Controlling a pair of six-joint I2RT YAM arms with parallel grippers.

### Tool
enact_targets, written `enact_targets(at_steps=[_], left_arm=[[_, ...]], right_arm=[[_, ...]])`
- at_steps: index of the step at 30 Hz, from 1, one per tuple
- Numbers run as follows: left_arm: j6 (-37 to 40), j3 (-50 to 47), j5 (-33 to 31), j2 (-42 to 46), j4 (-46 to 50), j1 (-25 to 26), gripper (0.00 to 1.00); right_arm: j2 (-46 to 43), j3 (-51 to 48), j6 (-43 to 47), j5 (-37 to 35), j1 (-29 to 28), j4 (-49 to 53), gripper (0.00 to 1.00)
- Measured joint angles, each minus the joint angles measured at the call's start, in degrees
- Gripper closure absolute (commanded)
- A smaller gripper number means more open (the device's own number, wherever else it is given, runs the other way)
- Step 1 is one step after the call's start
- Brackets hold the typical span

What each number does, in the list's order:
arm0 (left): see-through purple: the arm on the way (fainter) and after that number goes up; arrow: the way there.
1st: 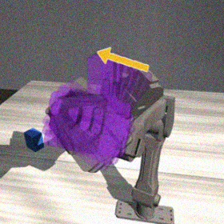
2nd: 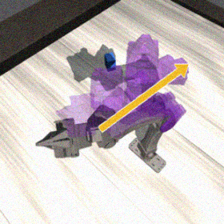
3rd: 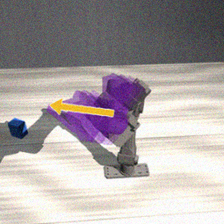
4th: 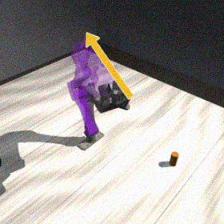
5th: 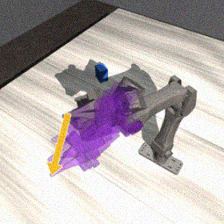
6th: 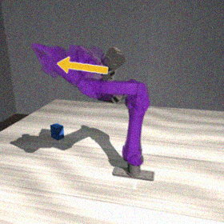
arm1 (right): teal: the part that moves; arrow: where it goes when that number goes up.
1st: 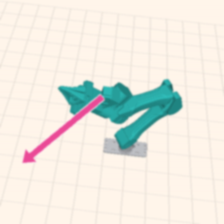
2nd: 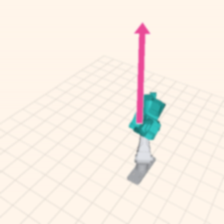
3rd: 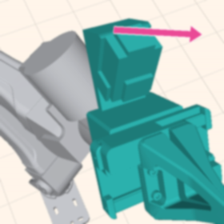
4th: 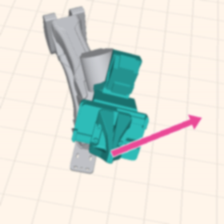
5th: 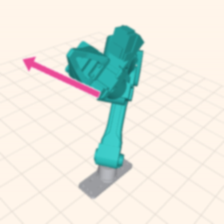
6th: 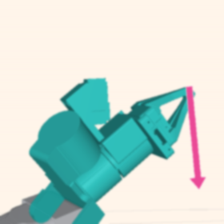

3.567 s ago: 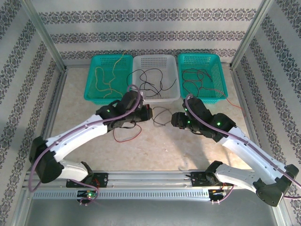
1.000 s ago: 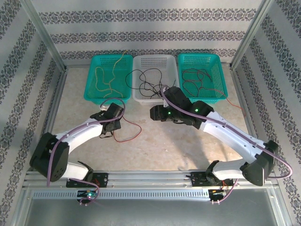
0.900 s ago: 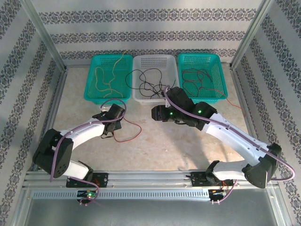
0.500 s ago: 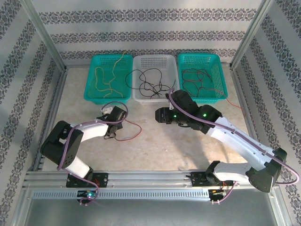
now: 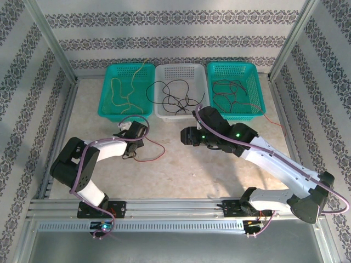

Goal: Untangle the cables

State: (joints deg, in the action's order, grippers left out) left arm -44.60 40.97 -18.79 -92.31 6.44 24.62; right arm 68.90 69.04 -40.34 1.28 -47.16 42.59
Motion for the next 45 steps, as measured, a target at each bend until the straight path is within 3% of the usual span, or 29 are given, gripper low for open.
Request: enact_targets(at_steps=[23, 31, 34, 41, 45], left_arm=[[0.4, 4.4, 2.6, -1.8, -2.5, -1.6, 0.57], [0.3, 9.5, 4.4, -7.8, -3.0, -4.0, 0.69], [0.1, 9.5, 4.8, -7.9, -3.2, -4.1, 0.79], [-2.0, 4.2, 6.8, -4.7, -5.4, -4.1, 0.99], [-2.4, 0.6, 8.2, -0.3, -4.5, -4.1, 1.0]], right_arm=[[0.4, 0.0, 0.4, -0.9, 0.0, 0.1, 0.51], [1.9, 0.7, 1.6, -0.9, 0.0, 0.5, 0.52], [2.1, 1.2, 1.6, -0.9, 0.0, 0.5, 0.51], [2.1, 1.6, 1.7, -0.9, 0.0, 0.5, 0.52], [2.1, 1.7, 1.8, -0.9, 0.0, 0.5, 0.52]])
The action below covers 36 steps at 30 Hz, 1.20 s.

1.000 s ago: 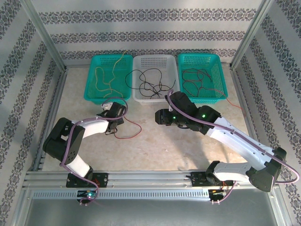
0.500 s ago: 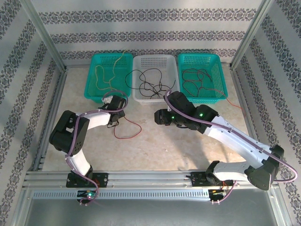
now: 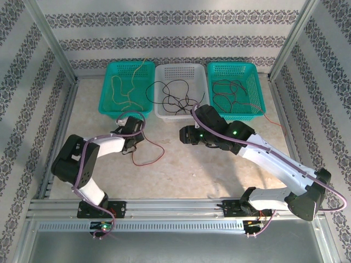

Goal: Untangle the cables

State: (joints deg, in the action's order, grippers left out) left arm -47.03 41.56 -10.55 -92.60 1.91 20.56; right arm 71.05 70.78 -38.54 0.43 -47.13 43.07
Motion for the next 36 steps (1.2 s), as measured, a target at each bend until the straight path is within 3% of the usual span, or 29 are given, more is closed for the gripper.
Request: enact_targets(at_steps=[8, 13, 18, 26, 36], left_arm=[[0.9, 0.0, -0.2, 19.2, 9.4, 1.6, 1.0], [3.9, 7.1, -0.2, 31.3, 17.3, 5.0, 1.0], [6.9, 18.0, 1.4, 35.5, 23.4, 6.3, 1.0], [10.9, 46.7, 8.3, 22.6, 27.4, 6.4, 1.0], [12.2, 87.2, 16.2, -6.6, 28.9, 6.4, 1.0]], right_arm=[[0.0, 0.5, 0.5, 0.0, 0.0, 0.1, 0.52], [0.0, 0.9, 1.1, 0.0, 0.6, 0.1, 0.52], [-0.4, 1.6, 1.3, 0.3, 4.3, 0.2, 0.51], [-1.2, 3.5, 2.6, 0.6, 7.6, 0.3, 0.51], [-4.4, 2.6, 3.0, 0.7, 8.7, 0.5, 0.51]])
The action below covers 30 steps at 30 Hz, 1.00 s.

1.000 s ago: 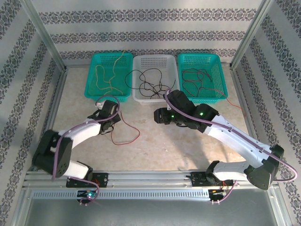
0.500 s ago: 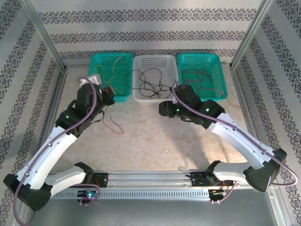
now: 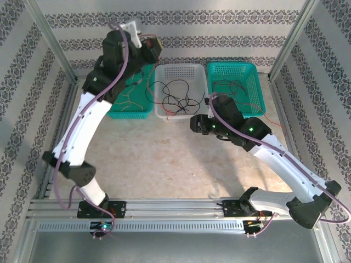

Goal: Untangle the cables

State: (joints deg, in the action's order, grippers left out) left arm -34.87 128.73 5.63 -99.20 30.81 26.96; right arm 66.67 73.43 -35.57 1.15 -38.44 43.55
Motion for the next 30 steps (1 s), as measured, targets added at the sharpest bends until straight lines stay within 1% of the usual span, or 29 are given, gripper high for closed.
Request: enact_targets(at_steps=[3, 4, 6, 7, 11, 15, 19, 20, 22, 25, 30], left_arm=[[0.0, 11.9, 1.7, -7.6, 1.2, 0.0, 1.0], [-0.2, 14.6, 2.2, -9.4, 1.4, 0.0, 1.0], [-1.3, 16.9, 3.5, -11.2, 1.4, 0.0, 1.0], [-2.1, 17.4, 4.2, -11.8, 1.4, 0.0, 1.0], [-5.8, 18.2, 7.9, -13.7, 0.5, 0.0, 1.0], [-9.0, 18.2, 11.6, -15.2, 0.4, 0.1, 1.0], [-11.5, 18.2, 15.0, -15.3, 0.4, 0.8, 1.0], [-12.0, 18.2, 15.7, -15.2, 0.3, 1.1, 1.0], [-12.7, 18.2, 16.7, -15.1, 0.2, 1.8, 1.0], [-14.0, 18.2, 17.6, -14.8, 0.0, 2.4, 1.0], [-15.4, 18.2, 18.1, -13.7, 0.0, 2.6, 1.0]], right_arm=[[-0.9, -0.1, 0.0, 0.0, 0.6, 0.3, 0.5], [-1.2, -0.1, 0.1, 0.0, 0.9, 0.5, 0.5], [-1.9, -0.1, 0.1, 0.0, 2.1, 0.7, 0.49], [-2.4, -0.1, 0.1, 0.0, 2.7, 0.8, 0.48], [-2.7, 2.3, 2.7, 0.3, 3.8, 2.4, 0.34], [0.0, 12.0, 6.6, 3.0, 3.9, 3.0, 0.24], [4.6, 23.1, 8.7, 9.1, 4.7, 0.3, 0.21], [6.0, 25.2, 8.7, 11.1, 5.0, -0.8, 0.18], [8.8, 28.0, 8.6, 14.1, 4.9, -3.4, 0.18], [12.8, 28.8, 8.3, 17.0, 4.9, -6.7, 0.21], [17.6, 27.3, 6.9, 19.6, 4.9, -8.8, 0.34]])
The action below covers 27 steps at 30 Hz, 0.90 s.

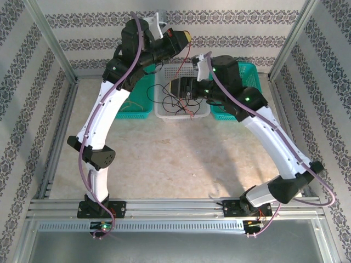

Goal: Untangle the cables

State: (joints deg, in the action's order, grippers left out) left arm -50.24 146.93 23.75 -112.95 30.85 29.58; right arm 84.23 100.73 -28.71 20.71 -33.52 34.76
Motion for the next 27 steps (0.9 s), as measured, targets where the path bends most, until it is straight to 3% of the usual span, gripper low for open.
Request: enact_targets(at_steps=[3, 5, 6, 9, 12, 15, 18, 22, 27], left_arm=[[-0.2, 0.0, 0.0, 0.9, 0.0, 0.0, 1.0], [-0.3, -0.2, -0.2, 1.7, 0.0, 0.0, 1.0], [-0.4, -0.2, -0.3, 2.0, 0.0, 0.0, 1.0], [-0.9, -0.3, -0.3, 2.9, -0.3, 0.0, 1.0], [-1.8, -0.3, -0.3, 3.1, -1.1, -0.1, 1.0], [-2.9, -0.7, -0.2, 3.1, -1.8, -0.1, 1.0], [-3.9, -0.9, -0.2, 3.1, -2.2, -0.2, 1.0], [-4.3, -0.9, 0.0, 3.1, -2.2, -0.7, 1.0], [-4.7, -0.9, 0.0, 3.1, -2.2, -1.5, 1.0]], right_arm=[[0.7, -1.3, -0.1, 0.9, 0.0, -0.2, 0.46], [0.5, -2.4, -0.3, 1.2, 0.0, -0.6, 0.63], [0.3, -3.1, -0.2, 1.3, 0.0, -0.9, 0.67], [-0.2, -5.2, 0.0, 1.2, 0.0, -0.9, 0.69], [-0.3, -5.9, 0.0, 1.2, 0.0, -0.9, 0.63], [-0.3, -5.9, 0.3, 1.1, 0.0, -1.0, 0.39], [0.1, -5.7, 0.7, 1.0, 0.0, -1.0, 0.34], [1.5, -5.0, 1.0, 1.2, 0.0, -1.1, 0.47], [3.3, -4.5, 1.0, 1.4, 0.0, -1.2, 0.89]])
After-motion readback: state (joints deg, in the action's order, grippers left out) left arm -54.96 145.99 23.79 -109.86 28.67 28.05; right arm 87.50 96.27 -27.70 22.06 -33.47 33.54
